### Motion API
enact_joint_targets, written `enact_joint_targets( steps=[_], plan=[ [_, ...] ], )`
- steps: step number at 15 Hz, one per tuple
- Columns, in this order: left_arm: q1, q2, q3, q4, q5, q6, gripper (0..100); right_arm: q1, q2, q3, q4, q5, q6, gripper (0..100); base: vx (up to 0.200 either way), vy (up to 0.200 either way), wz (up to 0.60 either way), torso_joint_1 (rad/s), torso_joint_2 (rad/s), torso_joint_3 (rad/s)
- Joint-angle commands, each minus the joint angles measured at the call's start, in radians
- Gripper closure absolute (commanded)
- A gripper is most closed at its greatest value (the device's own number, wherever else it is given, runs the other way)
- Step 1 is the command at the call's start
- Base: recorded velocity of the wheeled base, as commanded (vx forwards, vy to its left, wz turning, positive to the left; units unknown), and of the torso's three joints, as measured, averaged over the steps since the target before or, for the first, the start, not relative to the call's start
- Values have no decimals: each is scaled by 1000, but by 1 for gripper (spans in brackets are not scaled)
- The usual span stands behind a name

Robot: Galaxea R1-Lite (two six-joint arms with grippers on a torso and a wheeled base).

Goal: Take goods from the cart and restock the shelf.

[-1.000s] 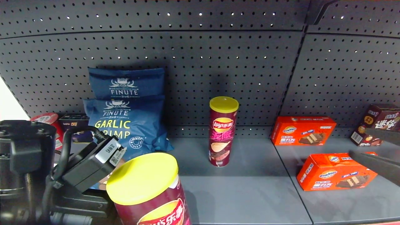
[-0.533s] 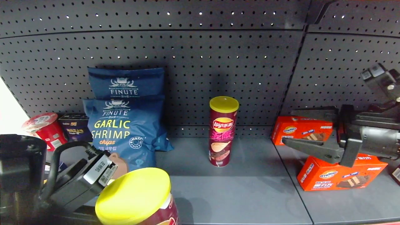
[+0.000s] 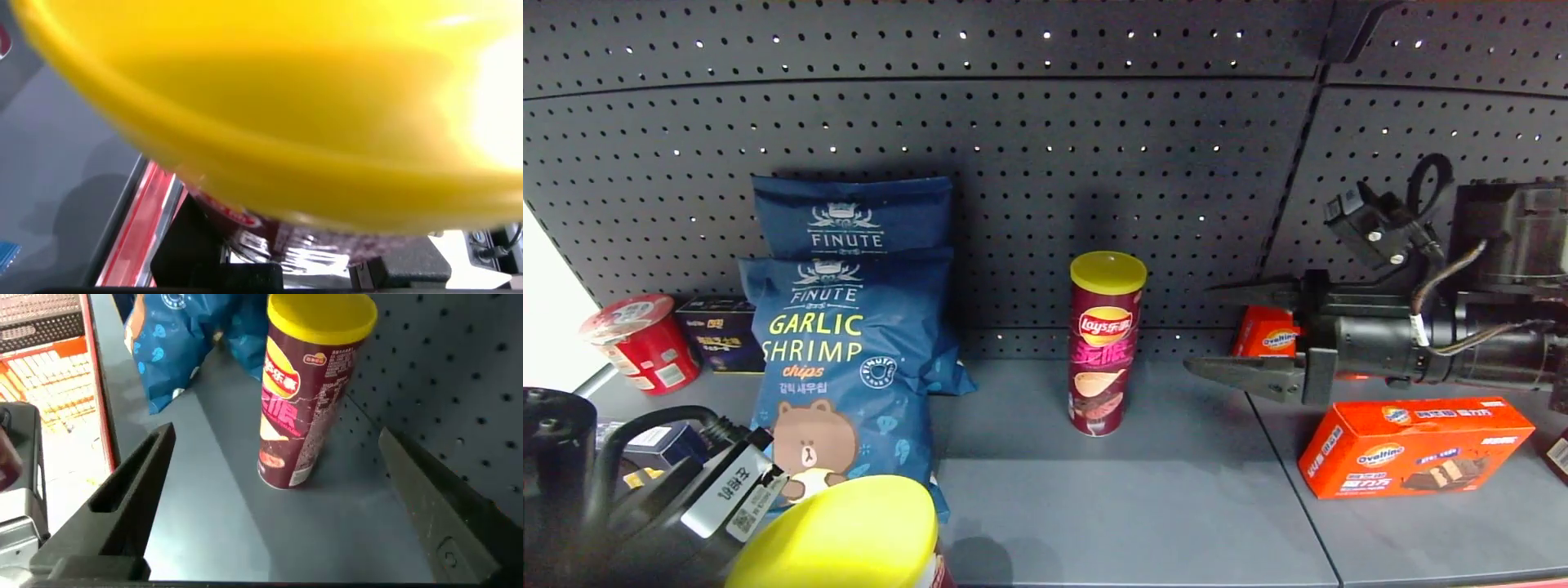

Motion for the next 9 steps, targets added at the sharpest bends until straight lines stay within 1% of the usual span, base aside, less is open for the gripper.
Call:
enact_joint_targets(
  steps=[1, 4, 5, 9],
  plan=[
    [-1, -14, 1, 1, 0, -1, 100, 5, 101, -87, 31, 1, 0, 0, 0, 0, 0, 0, 0, 0],
    [0, -14, 2, 1, 1, -1, 100, 28, 161, -164, 84, 1, 0, 0, 0, 0, 0, 0, 0, 0],
    [0, -14, 1, 1, 1, -1, 100, 44, 175, -161, 87, 1, 0, 0, 0, 0, 0, 0, 0, 0],
    [2, -16, 2, 1, 1, -2, 100, 58, 222, -164, 90, 1, -3, 0, 0, 0, 0, 0, 0, 0]
  ],
)
